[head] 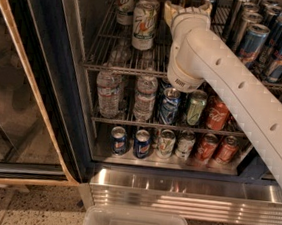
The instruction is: Pick redbull can from top shelf of fridge
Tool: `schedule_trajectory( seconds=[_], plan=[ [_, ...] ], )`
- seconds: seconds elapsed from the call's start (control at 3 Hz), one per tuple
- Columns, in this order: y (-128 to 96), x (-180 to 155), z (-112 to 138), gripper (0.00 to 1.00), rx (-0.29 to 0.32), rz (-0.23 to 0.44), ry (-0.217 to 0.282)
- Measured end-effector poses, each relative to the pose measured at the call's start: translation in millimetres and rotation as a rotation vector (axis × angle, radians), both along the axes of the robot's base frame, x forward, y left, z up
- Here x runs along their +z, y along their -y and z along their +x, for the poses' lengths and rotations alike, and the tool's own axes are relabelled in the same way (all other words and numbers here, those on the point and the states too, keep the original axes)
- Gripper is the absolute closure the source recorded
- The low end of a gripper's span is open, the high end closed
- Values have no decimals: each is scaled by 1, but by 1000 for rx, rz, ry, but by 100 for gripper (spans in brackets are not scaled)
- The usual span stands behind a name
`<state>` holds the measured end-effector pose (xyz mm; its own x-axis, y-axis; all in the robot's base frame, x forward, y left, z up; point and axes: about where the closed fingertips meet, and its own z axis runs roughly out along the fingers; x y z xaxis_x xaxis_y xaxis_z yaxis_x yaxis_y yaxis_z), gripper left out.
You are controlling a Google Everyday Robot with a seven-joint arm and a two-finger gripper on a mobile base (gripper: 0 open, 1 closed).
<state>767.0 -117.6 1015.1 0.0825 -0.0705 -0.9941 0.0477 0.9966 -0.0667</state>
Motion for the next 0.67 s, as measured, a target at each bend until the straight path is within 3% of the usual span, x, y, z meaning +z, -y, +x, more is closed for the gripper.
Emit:
schedule_trajectory(
  seconds=[0.67],
  plan=[
    [15, -6, 4, 31, -54, 6, -5]
  ],
)
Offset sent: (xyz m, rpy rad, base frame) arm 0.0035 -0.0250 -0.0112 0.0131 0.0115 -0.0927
